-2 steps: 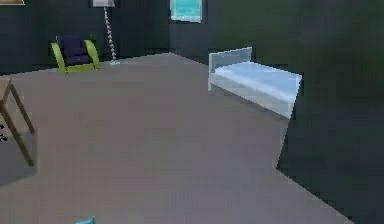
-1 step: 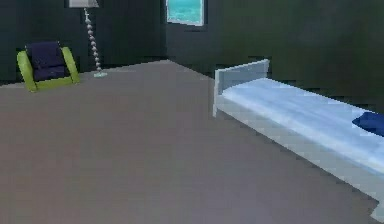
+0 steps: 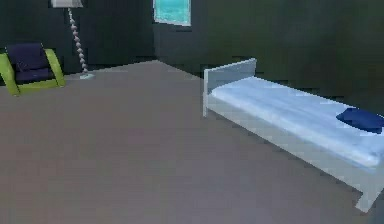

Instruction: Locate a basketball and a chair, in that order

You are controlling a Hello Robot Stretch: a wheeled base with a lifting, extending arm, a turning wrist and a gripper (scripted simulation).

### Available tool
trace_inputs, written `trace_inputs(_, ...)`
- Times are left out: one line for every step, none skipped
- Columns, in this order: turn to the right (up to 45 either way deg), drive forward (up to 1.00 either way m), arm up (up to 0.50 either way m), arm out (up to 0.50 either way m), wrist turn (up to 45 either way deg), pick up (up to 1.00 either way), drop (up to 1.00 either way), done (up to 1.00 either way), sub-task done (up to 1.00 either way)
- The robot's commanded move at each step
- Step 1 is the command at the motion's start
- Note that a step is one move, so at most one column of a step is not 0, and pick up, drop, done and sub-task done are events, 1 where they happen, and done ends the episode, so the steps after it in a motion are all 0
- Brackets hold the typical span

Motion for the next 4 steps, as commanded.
trace_inputs(0.0,0.15,0.00,0.00,0.0,0.00,0.00,0.00,0.00)
trace_inputs(-33.0,0.00,0.00,0.00,0.0,0.00,0.00,0.00,0.00)
trace_inputs(0.0,0.45,0.00,0.00,0.0,0.00,0.00,0.00,0.00)
trace_inputs(-21.0,0.00,0.00,0.00,0.0,0.00,0.00,0.00,0.00)
